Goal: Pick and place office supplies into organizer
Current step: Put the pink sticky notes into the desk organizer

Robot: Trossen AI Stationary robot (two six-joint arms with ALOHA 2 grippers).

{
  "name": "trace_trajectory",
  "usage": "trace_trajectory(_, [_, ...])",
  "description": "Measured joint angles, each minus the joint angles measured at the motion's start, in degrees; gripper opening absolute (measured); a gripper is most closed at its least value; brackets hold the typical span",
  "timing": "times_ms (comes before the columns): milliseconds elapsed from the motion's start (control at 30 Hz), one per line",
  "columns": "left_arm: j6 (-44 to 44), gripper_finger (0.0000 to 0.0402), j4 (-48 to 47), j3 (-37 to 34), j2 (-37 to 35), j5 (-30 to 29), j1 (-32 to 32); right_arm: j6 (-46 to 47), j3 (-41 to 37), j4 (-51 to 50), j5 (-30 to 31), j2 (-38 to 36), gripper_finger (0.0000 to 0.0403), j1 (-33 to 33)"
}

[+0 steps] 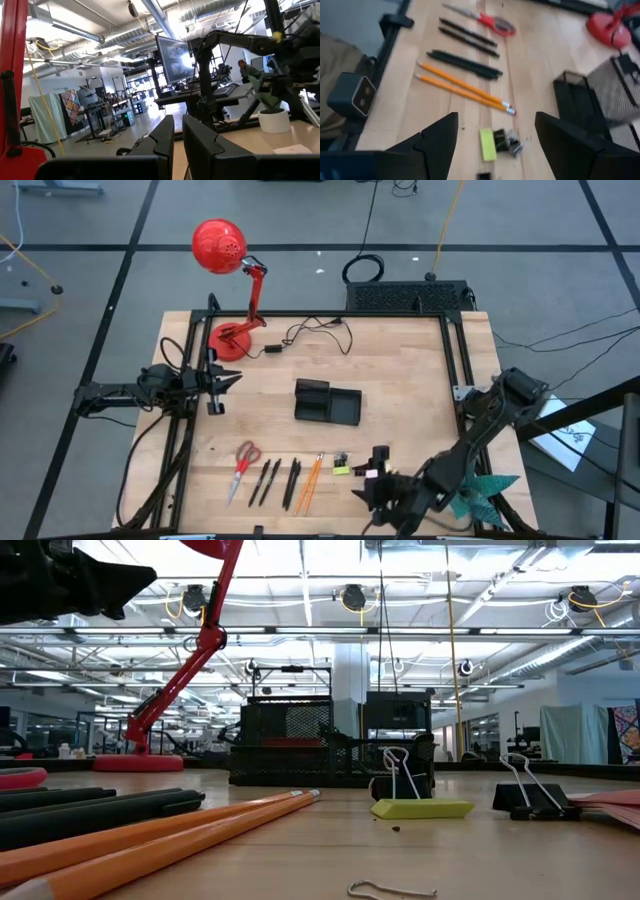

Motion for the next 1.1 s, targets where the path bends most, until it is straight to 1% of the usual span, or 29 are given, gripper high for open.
trace_trajectory(67, [0.0, 0.0047, 0.0, 0.0, 0.0, 0.0, 0.0, 4.4, 4.2, -7.7, -2.4, 2.5, 0.0257, 0.3])
trace_trajectory(200, [0.0, 0.0047, 0.0, 0.0, 0.0, 0.0, 0.0, 14.8, 12.3, -23.6, -12.2, 7.9, 0.0256, 0.3])
trace_trajectory(300, [-0.6, 0.0047, 0.0, 0.0, 0.0, 0.0, 0.0, 20.9, 16.3, -31.1, -19.0, 11.0, 0.0256, 0.3])
trace_trajectory(400, [-1.9, 0.0047, 0.0, 0.0, 0.0, 0.0, 0.0, 23.6, 17.5, -32.9, -22.2, 13.2, 0.0256, 0.3])
trace_trajectory(667, [-2.4, 0.0047, -1.9, 0.0, 0.0, 0.0, 0.0, 25.9, 17.5, -34.1, -23.2, 17.5, 0.0255, 0.3])
trace_trajectory(867, [0.2, 0.0047, -3.1, 0.0, 0.0, 0.0, 0.0, 27.0, 17.4, -41.1, -27.6, 18.0, 0.0255, 0.2])
trace_trajectory(1100, [0.1, 0.0047, -3.1, 0.0, 0.0, 0.0, 0.0, 26.9, 17.3, -38.2, -28.1, 18.7, 0.0255, 0.4])
